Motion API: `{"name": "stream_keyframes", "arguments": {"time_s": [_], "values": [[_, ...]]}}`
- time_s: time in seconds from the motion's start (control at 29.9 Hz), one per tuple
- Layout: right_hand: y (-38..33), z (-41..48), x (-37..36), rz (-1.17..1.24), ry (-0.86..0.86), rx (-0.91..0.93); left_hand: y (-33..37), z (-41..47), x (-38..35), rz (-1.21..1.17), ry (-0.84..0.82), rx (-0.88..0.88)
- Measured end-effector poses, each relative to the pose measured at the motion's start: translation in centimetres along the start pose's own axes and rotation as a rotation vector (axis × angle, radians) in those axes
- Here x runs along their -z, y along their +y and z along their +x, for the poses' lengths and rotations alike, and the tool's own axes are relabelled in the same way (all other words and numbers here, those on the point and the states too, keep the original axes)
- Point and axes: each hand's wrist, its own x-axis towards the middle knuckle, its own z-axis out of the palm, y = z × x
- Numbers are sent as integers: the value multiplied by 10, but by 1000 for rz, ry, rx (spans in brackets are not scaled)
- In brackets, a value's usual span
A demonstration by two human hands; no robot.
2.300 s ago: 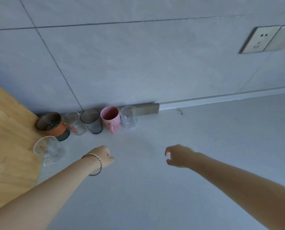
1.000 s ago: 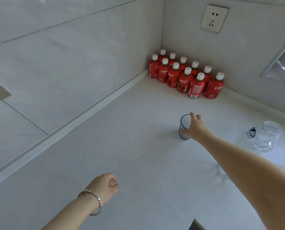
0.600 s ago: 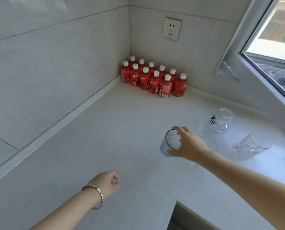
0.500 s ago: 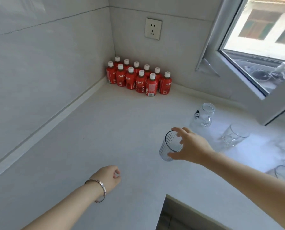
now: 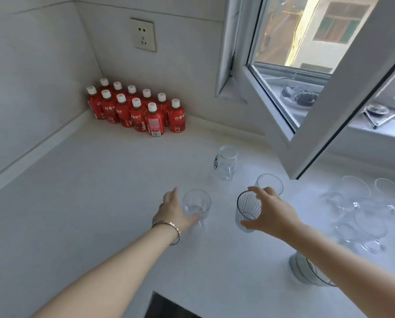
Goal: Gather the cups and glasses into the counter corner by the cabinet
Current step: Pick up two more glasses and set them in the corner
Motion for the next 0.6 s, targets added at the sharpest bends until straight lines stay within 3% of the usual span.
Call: {"name": "stream_keyframes", "arguments": {"time_s": [0.17, 0.3, 0.6], "values": [[14, 27, -8, 16, -84, 81, 28, 31, -31, 121, -14, 61], [6, 37, -13, -23, -126, 180, 19, 24, -37, 46, 68, 139], [-95, 5, -37, -244, -224, 627, -84, -106, -6, -133, 308, 268]]}}
